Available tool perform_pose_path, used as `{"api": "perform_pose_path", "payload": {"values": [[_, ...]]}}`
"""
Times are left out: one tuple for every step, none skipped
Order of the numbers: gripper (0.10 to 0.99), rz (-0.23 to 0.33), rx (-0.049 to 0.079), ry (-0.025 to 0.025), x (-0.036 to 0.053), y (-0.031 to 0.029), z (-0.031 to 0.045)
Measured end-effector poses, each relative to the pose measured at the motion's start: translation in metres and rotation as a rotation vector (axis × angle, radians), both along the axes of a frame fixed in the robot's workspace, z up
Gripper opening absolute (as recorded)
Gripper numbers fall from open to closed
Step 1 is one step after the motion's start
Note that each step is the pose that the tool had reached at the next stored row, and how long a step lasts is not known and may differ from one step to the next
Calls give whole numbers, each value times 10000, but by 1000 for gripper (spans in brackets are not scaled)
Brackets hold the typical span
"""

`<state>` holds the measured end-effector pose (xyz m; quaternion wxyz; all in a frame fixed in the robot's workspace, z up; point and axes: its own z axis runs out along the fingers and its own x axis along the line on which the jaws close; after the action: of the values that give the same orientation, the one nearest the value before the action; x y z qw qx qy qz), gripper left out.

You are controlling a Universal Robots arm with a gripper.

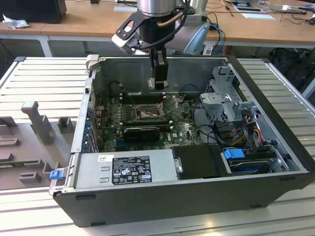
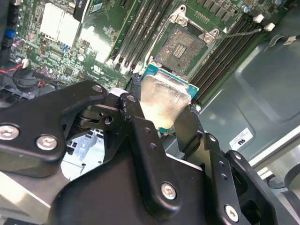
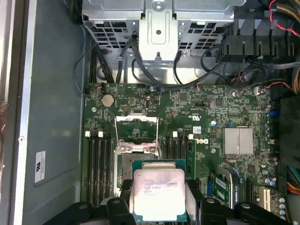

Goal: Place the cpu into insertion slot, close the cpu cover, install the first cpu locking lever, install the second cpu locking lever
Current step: 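Place the cpu into insertion slot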

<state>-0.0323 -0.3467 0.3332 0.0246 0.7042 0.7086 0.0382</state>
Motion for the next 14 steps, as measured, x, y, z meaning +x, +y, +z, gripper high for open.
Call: {"api": "perform_pose_path", "payload": {"values": [[525, -19, 0, 0, 0, 5, -21], [525, -33, -2, 1, -1, 10, -39], [525, -49, -1, 0, -1, 20, -77], [525, -48, 0, -1, -1, 27, -113], [525, -47, 0, 0, 0, 30, -151], [525, -49, -1, 16, -1, 35, -187], [525, -50, -3, 36, -2, 36, -224], [525, -49, -1, 40, -1, 37, -257], [525, -49, -1, 40, -1, 37, -276], [525, -49, 0, 39, -1, 37, -296], [525, -48, 0, 39, -1, 38, -324], [525, -48, 0, 40, -1, 39, -340], [525, -49, -1, 39, -3, 42, -365], [525, -50, -1, 39, -4, 46, -387]]}}
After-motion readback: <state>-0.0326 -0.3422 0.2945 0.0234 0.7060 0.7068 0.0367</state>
